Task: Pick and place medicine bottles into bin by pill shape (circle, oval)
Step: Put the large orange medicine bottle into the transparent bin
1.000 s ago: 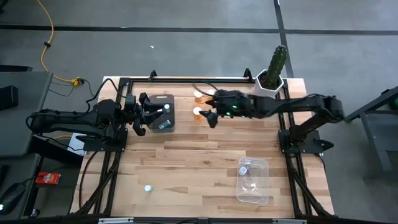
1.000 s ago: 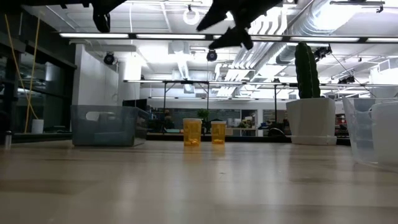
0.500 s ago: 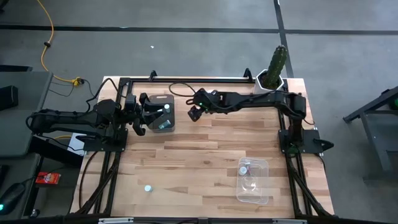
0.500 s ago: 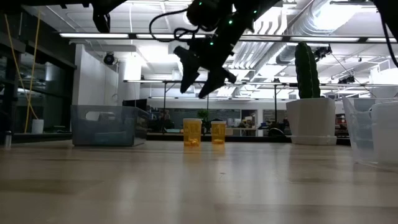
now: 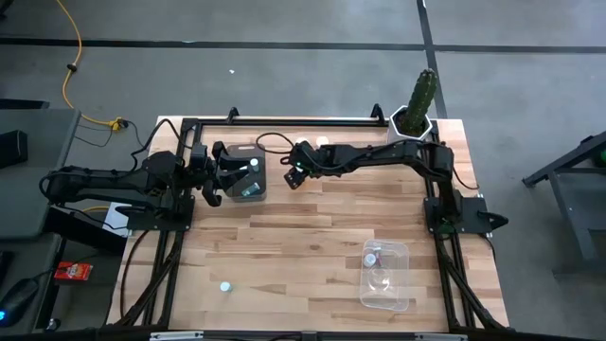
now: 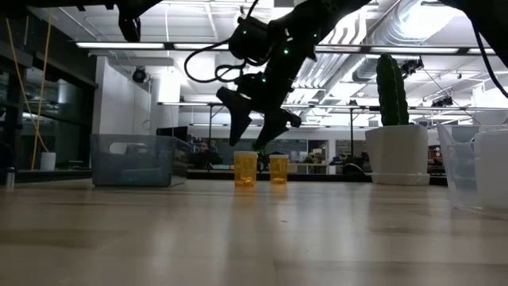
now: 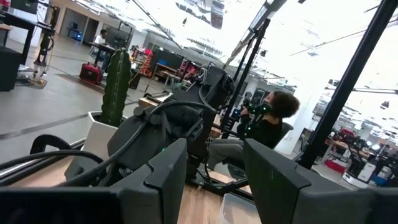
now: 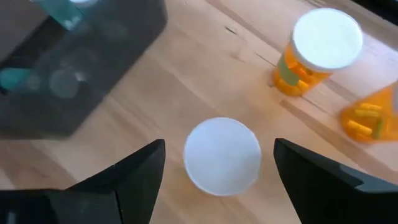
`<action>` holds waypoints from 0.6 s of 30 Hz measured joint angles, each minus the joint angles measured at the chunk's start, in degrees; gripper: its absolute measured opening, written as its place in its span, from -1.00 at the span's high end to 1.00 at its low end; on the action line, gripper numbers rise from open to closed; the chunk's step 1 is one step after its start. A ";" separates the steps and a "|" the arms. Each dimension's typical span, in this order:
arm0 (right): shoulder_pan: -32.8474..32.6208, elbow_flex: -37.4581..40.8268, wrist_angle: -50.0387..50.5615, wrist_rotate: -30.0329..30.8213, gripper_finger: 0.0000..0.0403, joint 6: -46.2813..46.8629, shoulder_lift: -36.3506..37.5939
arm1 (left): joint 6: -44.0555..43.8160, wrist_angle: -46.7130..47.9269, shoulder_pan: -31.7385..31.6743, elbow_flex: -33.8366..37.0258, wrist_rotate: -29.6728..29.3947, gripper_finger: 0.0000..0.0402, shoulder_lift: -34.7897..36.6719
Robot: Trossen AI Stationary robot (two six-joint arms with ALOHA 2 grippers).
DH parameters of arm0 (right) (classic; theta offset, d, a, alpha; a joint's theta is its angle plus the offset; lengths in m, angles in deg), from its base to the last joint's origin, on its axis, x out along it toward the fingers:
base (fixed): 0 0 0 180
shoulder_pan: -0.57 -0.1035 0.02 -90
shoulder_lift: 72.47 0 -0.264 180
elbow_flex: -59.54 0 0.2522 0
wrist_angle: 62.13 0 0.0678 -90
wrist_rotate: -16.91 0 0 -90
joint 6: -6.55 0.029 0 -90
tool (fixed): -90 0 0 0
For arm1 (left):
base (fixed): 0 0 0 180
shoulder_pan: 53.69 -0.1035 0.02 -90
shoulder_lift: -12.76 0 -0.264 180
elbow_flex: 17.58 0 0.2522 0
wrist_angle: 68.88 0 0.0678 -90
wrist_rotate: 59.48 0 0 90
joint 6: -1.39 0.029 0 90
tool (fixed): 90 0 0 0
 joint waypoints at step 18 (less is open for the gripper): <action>0.00 0.00 -0.80 -1.66 -0.45 -1.79 -2.03 | -0.17 0.02 0.00 0.00 0.02 0.26 0.00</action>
